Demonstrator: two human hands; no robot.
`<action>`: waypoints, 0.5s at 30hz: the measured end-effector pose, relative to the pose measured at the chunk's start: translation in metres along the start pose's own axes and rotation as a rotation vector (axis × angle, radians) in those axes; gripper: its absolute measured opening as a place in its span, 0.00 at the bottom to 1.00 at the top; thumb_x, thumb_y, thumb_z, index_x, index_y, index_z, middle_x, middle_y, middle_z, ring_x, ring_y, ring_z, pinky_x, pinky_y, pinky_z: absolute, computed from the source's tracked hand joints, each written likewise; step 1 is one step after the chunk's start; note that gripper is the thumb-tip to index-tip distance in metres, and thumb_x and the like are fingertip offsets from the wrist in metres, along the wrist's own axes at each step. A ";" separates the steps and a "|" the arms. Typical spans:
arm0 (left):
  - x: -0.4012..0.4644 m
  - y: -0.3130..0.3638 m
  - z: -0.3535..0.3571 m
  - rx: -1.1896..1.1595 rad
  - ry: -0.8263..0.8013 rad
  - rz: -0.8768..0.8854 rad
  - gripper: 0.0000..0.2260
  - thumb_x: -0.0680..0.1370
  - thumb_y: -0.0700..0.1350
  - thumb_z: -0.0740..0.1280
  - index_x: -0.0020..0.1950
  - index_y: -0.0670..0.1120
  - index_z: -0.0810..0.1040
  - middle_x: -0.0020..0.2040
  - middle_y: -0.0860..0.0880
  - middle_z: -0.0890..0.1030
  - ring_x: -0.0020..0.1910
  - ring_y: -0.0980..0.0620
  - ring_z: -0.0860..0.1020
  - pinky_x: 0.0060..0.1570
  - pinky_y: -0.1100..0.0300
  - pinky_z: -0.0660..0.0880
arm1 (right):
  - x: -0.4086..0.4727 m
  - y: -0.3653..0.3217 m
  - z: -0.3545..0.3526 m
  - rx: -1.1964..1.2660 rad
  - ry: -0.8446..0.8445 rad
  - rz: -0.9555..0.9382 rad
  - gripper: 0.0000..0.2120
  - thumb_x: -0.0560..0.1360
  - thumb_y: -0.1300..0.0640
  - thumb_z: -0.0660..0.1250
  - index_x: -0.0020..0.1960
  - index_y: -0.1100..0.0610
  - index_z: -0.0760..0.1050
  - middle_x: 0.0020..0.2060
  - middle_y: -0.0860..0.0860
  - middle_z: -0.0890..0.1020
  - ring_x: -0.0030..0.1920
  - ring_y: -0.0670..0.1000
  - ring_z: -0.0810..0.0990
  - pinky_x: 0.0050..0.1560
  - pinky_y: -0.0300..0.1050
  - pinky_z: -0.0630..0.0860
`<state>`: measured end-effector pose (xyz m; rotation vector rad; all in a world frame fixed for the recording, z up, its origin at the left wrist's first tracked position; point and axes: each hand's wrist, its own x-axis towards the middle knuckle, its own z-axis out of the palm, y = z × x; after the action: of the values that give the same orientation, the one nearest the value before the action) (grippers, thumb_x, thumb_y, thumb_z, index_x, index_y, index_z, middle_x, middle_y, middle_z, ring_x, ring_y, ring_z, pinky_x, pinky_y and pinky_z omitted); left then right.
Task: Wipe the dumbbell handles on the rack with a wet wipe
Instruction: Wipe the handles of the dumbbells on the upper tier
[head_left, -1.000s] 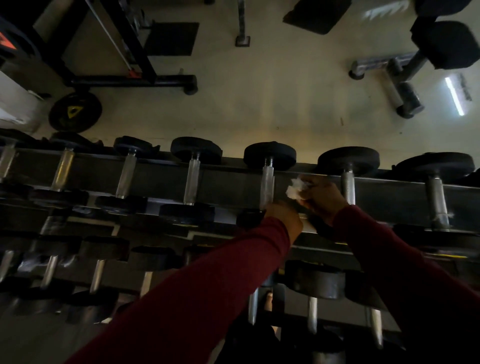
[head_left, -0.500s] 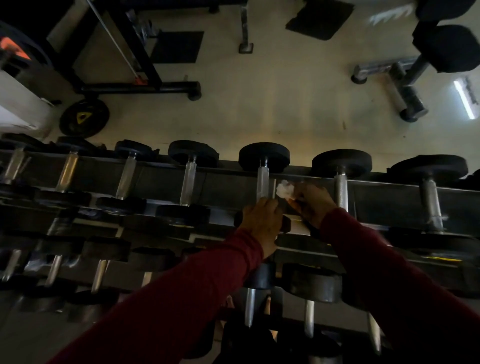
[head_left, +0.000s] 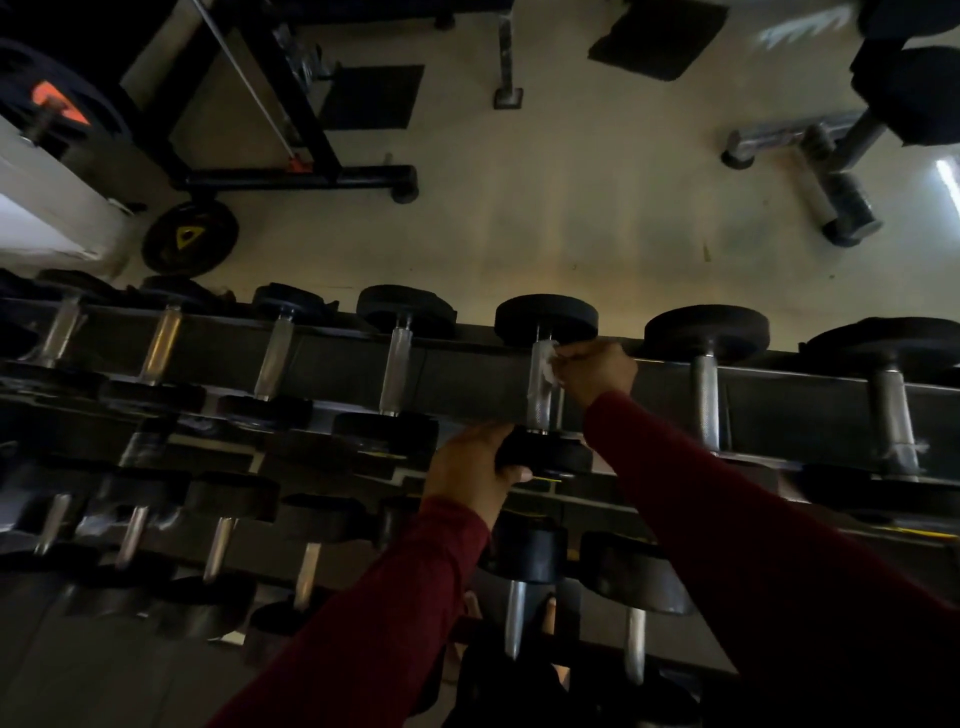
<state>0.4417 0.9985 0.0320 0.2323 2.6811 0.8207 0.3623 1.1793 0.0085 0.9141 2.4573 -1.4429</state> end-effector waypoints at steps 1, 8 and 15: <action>-0.001 -0.002 -0.002 -0.020 0.006 -0.016 0.26 0.71 0.48 0.76 0.68 0.52 0.75 0.67 0.53 0.77 0.66 0.54 0.74 0.69 0.60 0.67 | -0.003 0.002 0.000 -0.040 -0.024 -0.007 0.03 0.75 0.54 0.72 0.44 0.46 0.81 0.48 0.44 0.85 0.49 0.43 0.80 0.57 0.39 0.76; 0.005 0.000 -0.013 -0.018 -0.021 -0.037 0.23 0.72 0.45 0.75 0.66 0.49 0.78 0.65 0.50 0.79 0.65 0.52 0.75 0.67 0.65 0.66 | -0.031 0.033 0.001 -0.184 -0.190 -0.021 0.05 0.74 0.57 0.74 0.49 0.54 0.82 0.46 0.43 0.80 0.46 0.42 0.79 0.51 0.36 0.76; 0.005 -0.001 -0.014 -0.010 -0.013 -0.049 0.22 0.71 0.46 0.76 0.64 0.52 0.79 0.63 0.50 0.80 0.64 0.51 0.75 0.66 0.62 0.69 | -0.002 0.001 0.007 -0.254 0.139 -0.304 0.07 0.75 0.56 0.72 0.53 0.52 0.85 0.46 0.49 0.87 0.45 0.46 0.84 0.52 0.36 0.74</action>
<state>0.4315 0.9921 0.0411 0.1681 2.6587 0.8150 0.3631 1.1725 0.0048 0.6301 2.8996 -1.1351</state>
